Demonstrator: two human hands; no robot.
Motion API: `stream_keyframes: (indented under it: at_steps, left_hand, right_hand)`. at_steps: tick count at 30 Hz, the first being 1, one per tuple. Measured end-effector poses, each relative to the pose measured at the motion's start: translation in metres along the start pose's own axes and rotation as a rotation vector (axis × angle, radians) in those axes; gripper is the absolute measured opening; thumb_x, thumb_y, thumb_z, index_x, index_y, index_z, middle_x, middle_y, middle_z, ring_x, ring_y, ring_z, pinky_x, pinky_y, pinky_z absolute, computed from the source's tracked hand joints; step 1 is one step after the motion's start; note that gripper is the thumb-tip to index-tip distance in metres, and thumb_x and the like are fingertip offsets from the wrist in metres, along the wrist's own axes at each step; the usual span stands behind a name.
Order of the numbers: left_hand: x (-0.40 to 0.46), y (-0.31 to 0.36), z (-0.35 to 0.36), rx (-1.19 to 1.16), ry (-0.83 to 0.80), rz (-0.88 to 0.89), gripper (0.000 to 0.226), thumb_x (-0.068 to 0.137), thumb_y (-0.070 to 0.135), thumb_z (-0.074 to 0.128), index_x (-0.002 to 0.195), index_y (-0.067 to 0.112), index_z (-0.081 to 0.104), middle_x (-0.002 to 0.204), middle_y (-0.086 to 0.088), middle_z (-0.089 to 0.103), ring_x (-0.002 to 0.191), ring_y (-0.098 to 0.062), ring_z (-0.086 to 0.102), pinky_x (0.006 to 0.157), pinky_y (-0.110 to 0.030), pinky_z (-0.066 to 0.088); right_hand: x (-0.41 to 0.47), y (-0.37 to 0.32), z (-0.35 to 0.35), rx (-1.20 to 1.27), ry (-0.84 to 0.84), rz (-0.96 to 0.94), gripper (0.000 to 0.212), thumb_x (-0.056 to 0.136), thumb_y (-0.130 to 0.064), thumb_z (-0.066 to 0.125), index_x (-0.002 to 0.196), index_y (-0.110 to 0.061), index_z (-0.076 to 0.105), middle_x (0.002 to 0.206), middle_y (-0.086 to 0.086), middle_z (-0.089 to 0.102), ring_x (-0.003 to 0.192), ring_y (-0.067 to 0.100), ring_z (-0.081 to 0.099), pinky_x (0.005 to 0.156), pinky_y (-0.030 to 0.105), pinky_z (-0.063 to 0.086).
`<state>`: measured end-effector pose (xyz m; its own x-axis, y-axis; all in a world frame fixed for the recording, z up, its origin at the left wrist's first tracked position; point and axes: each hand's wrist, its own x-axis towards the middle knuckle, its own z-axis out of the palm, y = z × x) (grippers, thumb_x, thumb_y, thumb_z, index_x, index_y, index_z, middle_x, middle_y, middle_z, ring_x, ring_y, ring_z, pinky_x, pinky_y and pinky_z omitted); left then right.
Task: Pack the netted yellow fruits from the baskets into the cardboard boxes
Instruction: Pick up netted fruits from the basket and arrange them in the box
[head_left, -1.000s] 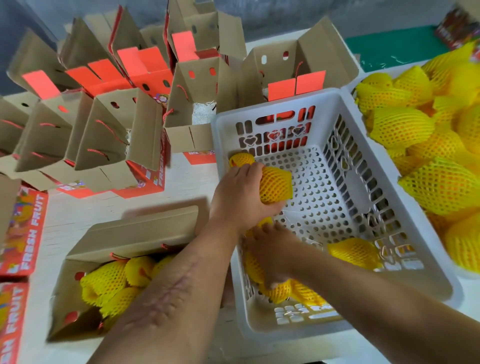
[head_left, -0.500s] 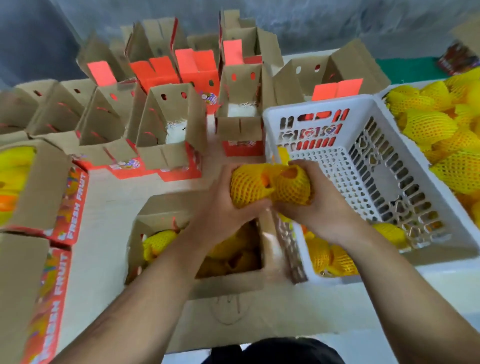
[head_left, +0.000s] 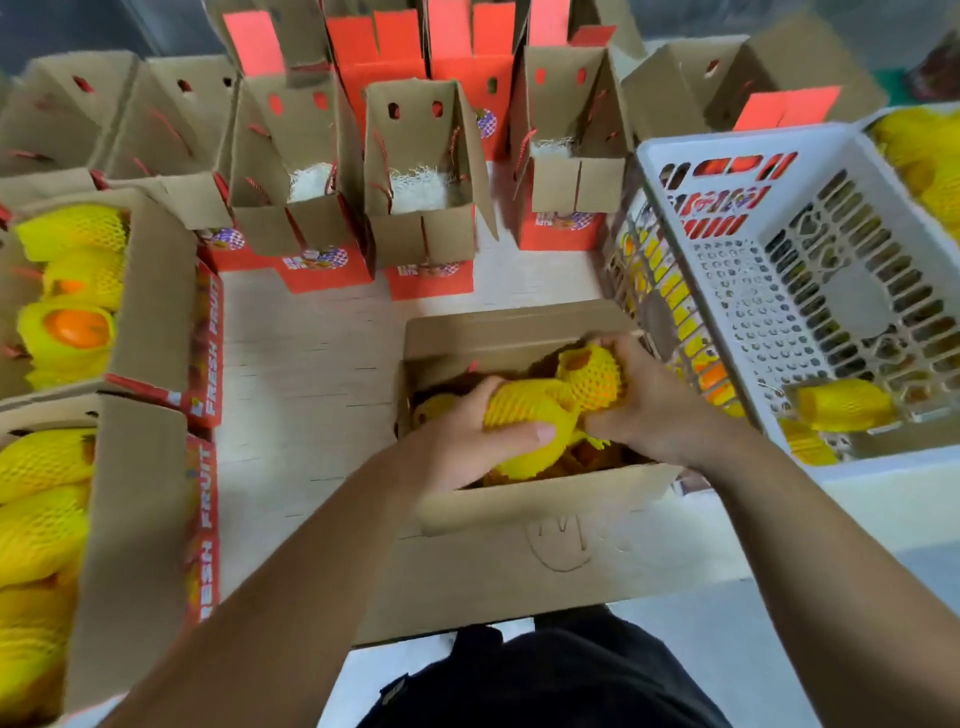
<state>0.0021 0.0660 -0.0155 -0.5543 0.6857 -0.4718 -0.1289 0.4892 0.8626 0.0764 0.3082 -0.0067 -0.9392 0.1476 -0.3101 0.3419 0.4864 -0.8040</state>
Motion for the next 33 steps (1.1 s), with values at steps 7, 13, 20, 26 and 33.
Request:
stream_keyframes:
  at_steps: [7,13,20,26,33]
  left_hand:
    - [0.013,0.0,-0.014,0.398,-0.124,-0.09,0.066,0.073,0.067,0.073,0.127,0.034,0.057,0.118,0.011,0.065,0.112,-0.013,0.062,0.101,-0.037,0.05]
    - [0.023,0.03,-0.026,0.881,-0.32,-0.258,0.061,0.065,0.065,0.064,0.105,0.02,0.062,0.101,-0.008,0.071,0.095,-0.032,0.067,0.087,-0.044,0.059]
    - [0.022,0.041,-0.024,1.373,-0.298,-0.233,0.077,0.072,0.054,0.072,0.138,0.026,0.044,0.11,-0.001,0.065,0.099,-0.029,0.065,0.087,-0.037,0.055]
    - [0.013,0.037,-0.048,1.392,-0.028,-0.07,0.077,0.06,0.065,0.067,0.126,0.028,0.052,0.115,0.001,0.063,0.107,-0.027,0.061,0.081,-0.033,0.042]
    - [0.008,0.046,-0.06,1.108,0.119,-0.129,0.079,0.06,0.076,0.055,0.117,0.022,0.053,0.122,-0.006,0.051,0.098,-0.024,0.043,0.079,-0.038,0.039]
  right_hand:
    - [0.003,0.003,-0.005,-0.158,-0.133,0.133,0.069,0.065,-0.028,0.081,0.121,-0.047,0.045,0.098,-0.004,0.066,0.078,-0.002,0.064,0.065,0.019,0.053]
    - [0.005,-0.004,-0.008,-0.465,-0.265,0.147,0.087,0.075,-0.013,0.08,0.14,-0.051,0.036,0.125,-0.006,0.035,0.102,0.013,0.055,0.068,0.019,0.054]
    - [0.015,-0.037,0.011,-0.504,-0.59,0.237,0.08,0.079,-0.046,0.07,0.148,-0.058,0.032,0.15,-0.014,0.046,0.135,0.015,0.047,0.114,0.039,0.041]
    - [0.023,-0.041,0.031,-0.841,-0.631,0.177,0.064,0.101,-0.04,0.062,0.158,-0.039,0.033,0.163,0.006,0.015,0.147,0.03,0.035,0.12,0.037,0.032]
    - [0.019,-0.048,0.075,-1.06,-0.533,0.094,0.043,0.1,-0.005,0.056,0.143,-0.007,0.05,0.138,0.015,0.057,0.122,0.037,0.059,0.092,0.036,0.049]
